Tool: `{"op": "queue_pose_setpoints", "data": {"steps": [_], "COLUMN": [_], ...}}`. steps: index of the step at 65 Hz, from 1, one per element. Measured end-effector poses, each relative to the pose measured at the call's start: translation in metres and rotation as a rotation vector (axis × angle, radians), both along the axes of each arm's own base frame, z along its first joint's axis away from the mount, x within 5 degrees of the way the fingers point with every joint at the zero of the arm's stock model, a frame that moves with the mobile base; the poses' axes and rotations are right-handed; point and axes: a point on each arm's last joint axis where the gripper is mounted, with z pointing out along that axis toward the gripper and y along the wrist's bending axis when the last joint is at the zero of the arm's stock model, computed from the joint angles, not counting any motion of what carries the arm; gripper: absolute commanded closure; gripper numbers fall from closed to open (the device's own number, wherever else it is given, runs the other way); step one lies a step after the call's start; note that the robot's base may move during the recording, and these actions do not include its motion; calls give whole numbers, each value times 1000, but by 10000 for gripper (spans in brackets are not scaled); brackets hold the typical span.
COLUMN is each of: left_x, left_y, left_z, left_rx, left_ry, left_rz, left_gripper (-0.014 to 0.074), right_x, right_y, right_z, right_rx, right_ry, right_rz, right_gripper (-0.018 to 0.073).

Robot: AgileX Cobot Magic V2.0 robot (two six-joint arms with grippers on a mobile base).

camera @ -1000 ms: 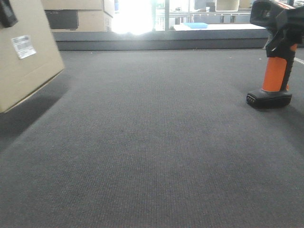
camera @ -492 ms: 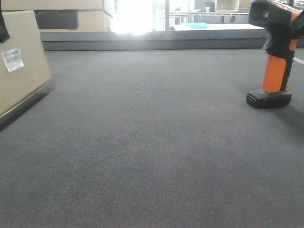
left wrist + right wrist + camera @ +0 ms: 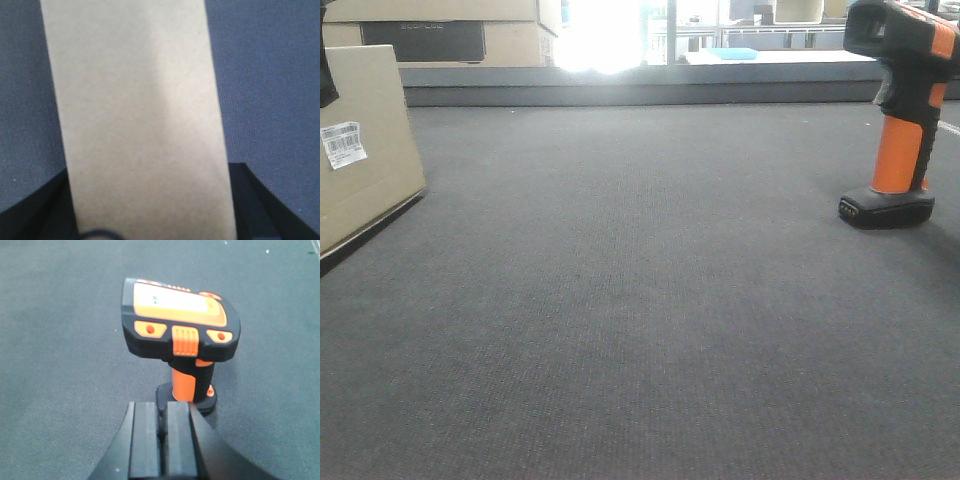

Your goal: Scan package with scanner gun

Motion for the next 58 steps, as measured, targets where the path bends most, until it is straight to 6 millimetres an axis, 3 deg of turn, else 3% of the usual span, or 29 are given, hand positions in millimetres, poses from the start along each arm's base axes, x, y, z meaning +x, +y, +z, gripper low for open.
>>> {"op": "queue_pose_setpoints", "data": {"steps": [7, 23, 31, 46, 58], "left_x": [-1, -21, -41, -97, -143], "left_y": [0, 0, 0, -1, -2], "left_z": [2, 35, 63, 107, 113], "left_rx": [2, 9, -6, -26, -31], "left_ry": [-4, -98, -178, -357, -546], "left_rz": [0, 2, 41, 69, 74], "left_gripper": [-19, 55, 216, 710, 708], "right_x": [-3, -9, -15, -42, -73], "right_y": [0, 0, 0, -2, -5], "right_z": [3, 8, 10, -5, -23], "right_rx": [0, 1, 1, -1, -2], "right_ry": [-11, -35, -50, -117, -206], "right_rz": [1, 3, 3, -21, -46], "right_gripper": [703, 703, 703, 703, 703]}}
